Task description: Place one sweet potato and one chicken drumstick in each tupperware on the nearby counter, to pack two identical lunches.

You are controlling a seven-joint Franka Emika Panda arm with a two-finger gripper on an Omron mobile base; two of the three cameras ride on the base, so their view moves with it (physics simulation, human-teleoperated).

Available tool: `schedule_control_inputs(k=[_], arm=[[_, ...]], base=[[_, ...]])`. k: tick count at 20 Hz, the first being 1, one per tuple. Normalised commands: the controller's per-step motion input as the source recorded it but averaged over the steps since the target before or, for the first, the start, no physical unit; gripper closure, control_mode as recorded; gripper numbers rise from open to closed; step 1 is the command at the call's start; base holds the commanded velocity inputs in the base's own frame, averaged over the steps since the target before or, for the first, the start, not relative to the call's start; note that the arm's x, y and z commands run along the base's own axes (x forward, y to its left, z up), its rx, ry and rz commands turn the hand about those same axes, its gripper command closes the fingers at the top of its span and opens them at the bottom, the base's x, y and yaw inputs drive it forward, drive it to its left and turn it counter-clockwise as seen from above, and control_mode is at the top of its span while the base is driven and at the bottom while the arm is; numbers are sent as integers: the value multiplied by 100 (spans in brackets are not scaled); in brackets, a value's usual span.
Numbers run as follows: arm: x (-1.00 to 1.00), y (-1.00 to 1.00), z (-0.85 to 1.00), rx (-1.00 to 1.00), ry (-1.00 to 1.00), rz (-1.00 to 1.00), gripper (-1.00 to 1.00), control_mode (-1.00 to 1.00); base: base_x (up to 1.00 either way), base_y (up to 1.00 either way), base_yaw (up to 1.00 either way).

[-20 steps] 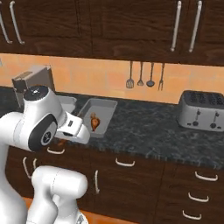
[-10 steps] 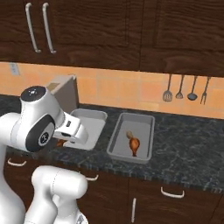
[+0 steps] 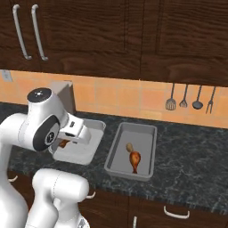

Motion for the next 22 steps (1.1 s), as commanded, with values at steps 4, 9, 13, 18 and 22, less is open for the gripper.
schedule_control_inputs(k=[4,9,13,18,22], arm=[[74,4,-74,25,-5,2,100,-100],[73,34,-48,6,-2,3,100,-100],[69,44,-24,-16,31,3,100,-100],[23,26,-56,-18,51,5,100,-100],[46,-4,-54,3,16,1,100,-100]], base=[[0,0,0],[0,0,0],[0,0,0],[0,0,0],[0,0,0]])
